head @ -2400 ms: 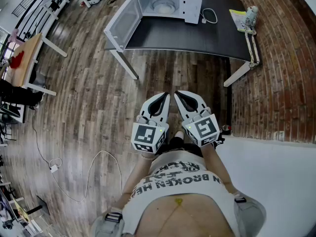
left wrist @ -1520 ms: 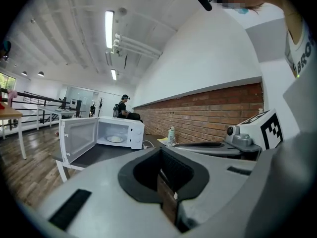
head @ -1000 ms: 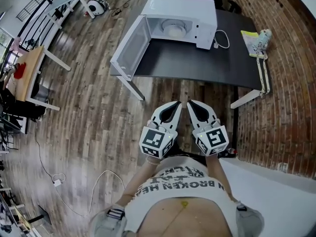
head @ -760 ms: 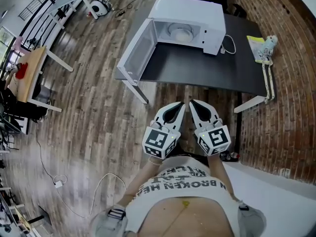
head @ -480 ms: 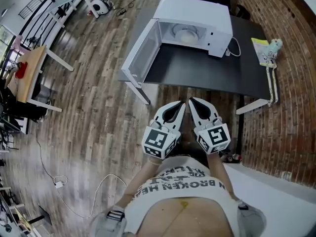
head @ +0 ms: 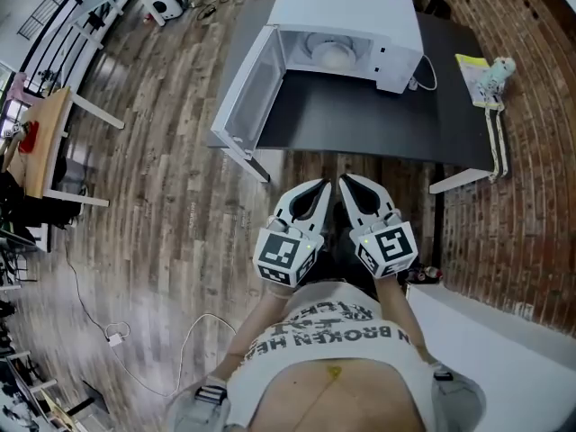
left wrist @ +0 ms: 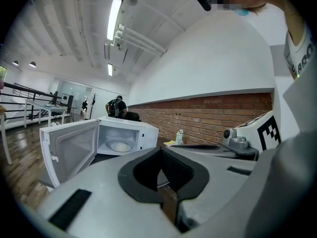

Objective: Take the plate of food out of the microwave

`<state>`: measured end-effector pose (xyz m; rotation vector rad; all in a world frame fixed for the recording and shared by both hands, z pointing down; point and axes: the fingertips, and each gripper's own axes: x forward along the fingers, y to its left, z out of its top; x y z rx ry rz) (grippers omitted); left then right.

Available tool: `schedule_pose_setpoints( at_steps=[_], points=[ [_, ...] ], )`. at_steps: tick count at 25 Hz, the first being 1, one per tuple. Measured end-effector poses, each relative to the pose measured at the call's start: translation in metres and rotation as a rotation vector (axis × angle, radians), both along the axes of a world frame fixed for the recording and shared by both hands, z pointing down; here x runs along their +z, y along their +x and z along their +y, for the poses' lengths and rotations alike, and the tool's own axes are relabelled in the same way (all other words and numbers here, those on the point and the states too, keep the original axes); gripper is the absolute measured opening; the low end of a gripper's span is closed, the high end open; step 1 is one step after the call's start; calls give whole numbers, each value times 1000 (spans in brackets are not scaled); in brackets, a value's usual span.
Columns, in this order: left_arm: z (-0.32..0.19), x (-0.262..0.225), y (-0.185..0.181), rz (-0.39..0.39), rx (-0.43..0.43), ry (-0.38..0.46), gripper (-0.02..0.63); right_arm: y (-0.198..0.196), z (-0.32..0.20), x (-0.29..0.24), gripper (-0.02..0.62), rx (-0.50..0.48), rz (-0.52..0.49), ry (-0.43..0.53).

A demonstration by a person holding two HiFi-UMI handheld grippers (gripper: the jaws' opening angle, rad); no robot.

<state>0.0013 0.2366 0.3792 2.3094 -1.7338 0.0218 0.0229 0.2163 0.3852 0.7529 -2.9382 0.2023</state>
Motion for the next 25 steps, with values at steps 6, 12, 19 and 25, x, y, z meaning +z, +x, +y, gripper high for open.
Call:
schedule_pose_setpoints(
  at_steps=[6,12,19,25],
  points=[
    [-42,7,-12,-24,-22,-10,6,-10,-44,3,8,-7,-7,-5],
    [-104,2,-29,-5,-44,-8,6,-29,-106,-6,9,-40,-29,0],
    [-164,-6,-34,-3,-76,-4,6,-35,-165,-12,9,-72,-30,-7],
    [-198,-5,-38,0,-103,-19,6,-41,-199,-13,8,-100,-35,-24]
  ],
)
